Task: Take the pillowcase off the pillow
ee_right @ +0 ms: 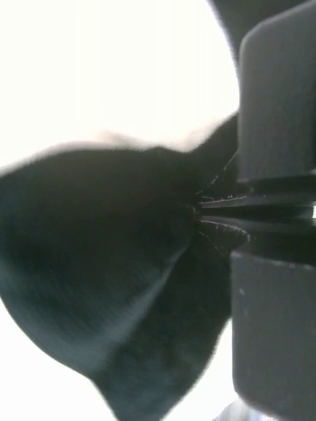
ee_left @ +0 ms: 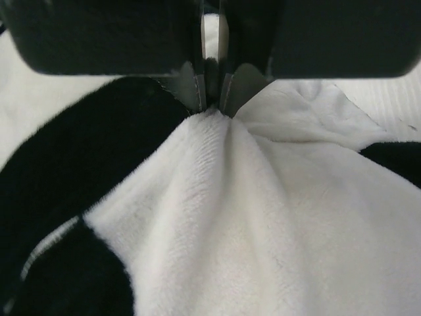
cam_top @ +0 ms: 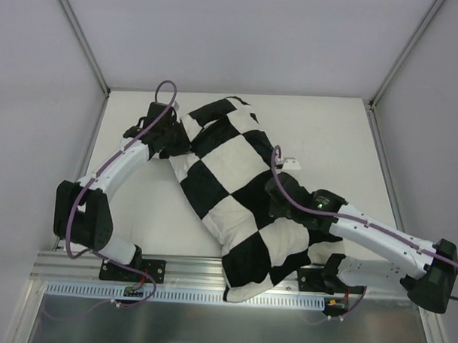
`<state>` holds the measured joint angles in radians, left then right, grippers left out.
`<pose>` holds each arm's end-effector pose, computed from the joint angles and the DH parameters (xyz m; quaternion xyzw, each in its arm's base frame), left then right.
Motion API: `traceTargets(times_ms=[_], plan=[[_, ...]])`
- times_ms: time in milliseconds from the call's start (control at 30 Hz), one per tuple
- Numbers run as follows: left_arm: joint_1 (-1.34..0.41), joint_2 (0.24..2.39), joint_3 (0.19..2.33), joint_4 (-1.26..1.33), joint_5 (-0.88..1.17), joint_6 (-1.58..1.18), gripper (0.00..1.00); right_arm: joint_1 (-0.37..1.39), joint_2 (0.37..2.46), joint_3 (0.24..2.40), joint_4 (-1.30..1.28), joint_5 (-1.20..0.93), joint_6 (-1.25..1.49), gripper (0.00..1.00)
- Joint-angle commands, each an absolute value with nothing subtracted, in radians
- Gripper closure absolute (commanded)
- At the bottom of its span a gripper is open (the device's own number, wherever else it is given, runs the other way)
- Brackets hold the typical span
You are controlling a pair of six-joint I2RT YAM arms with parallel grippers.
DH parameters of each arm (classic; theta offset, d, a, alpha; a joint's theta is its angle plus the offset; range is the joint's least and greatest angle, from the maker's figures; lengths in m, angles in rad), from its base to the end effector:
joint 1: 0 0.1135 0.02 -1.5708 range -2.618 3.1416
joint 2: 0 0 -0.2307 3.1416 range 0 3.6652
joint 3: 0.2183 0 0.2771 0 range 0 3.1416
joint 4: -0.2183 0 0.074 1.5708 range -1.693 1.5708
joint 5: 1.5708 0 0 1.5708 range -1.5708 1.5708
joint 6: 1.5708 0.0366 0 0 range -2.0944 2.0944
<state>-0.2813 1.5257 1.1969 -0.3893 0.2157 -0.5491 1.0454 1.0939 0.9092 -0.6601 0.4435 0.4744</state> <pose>0.3510 -0.1096 0.2412 -0.0767 0.9030 -0.2555 0.3367 0.1451 0.2189 0.2477 -0.1819 0.8970 0.0896 0.3927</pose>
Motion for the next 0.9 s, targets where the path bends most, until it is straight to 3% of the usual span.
traceTargets(times_ms=[0, 167, 233, 267, 300, 333, 400, 467, 633, 867], plan=[[-0.299, 1.392, 1.039, -0.397, 0.296, -0.543, 1.0, 0.773, 1.039, 0.881, -0.666, 0.451, 0.342, 0.99], [-0.502, 1.254, 0.89, -0.364, 0.296, -0.658, 0.99, 0.447, 1.093, 1.008, -0.597, 0.287, 0.157, 0.99], [-0.595, 1.244, 0.882, -0.357, 0.291, -0.67, 0.77, 0.37, 1.19, 1.104, -0.609, 0.262, 0.129, 0.99], [-0.627, 1.24, 0.89, -0.359, 0.294, -0.664, 0.62, 0.358, 1.218, 1.138, -0.63, 0.253, 0.123, 0.97], [-0.647, 1.226, 0.899, -0.37, 0.298, -0.658, 0.42, 0.35, 1.239, 1.172, -0.656, 0.244, 0.117, 0.67], [-0.647, 1.206, 0.902, -0.38, 0.279, -0.66, 0.2, 0.354, 1.25, 1.201, -0.676, 0.239, 0.115, 0.46], [-0.64, 1.119, 0.937, -0.441, 0.209, -0.64, 0.09, 0.382, 1.217, 1.213, -0.67, 0.226, 0.115, 0.11], [-0.623, 1.044, 0.966, -0.468, 0.158, -0.618, 0.11, 0.411, 1.174, 1.204, -0.661, 0.25, 0.115, 0.05], [-0.557, 0.954, 1.038, -0.512, 0.091, -0.56, 0.23, 0.57, 1.062, 1.204, -0.646, 0.31, 0.155, 0.04], [-0.428, 1.099, 1.101, -0.523, 0.06, -0.529, 0.27, 0.822, 1.164, 1.239, -0.612, 0.403, 0.216, 0.04]])
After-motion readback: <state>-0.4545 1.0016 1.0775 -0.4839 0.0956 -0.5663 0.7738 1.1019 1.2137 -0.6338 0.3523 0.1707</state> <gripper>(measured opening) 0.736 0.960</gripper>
